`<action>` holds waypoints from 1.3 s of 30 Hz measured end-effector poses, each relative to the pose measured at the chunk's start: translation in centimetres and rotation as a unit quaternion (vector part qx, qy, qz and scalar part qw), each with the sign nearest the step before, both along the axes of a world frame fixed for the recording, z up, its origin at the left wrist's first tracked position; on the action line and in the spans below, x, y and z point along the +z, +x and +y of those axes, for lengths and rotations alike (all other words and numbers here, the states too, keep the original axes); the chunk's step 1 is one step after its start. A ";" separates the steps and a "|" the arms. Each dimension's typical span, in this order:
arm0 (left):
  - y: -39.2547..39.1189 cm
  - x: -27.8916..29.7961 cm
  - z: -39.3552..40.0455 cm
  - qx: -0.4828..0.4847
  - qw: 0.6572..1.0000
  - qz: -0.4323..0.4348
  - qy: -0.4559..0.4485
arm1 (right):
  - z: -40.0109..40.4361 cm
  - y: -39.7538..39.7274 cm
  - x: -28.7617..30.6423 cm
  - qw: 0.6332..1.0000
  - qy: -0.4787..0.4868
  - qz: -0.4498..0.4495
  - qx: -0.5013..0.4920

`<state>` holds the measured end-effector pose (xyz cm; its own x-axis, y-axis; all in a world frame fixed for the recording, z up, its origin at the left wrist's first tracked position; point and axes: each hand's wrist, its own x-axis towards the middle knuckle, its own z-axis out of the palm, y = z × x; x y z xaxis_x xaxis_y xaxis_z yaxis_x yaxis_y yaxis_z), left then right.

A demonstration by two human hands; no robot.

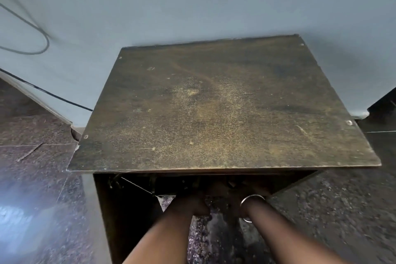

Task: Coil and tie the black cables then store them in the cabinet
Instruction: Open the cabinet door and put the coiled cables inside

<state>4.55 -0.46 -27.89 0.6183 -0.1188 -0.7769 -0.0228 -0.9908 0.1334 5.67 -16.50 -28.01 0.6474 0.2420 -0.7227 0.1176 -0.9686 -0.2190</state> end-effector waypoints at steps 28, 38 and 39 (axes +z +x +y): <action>-13.9 26.1 6.9 -0.170 0.959 -0.178 -0.141 | 6.9 -20.7 20.6 0.922 0.320 -0.111 -0.187; -14.9 25.5 8.5 -0.201 0.950 -0.225 -0.078 | 8.7 -21.4 23.0 0.958 0.189 -0.175 -0.126; -14.4 25.2 8.2 -0.190 0.949 -0.241 -0.078 | 8.4 -21.2 23.2 0.959 0.173 -0.184 -0.128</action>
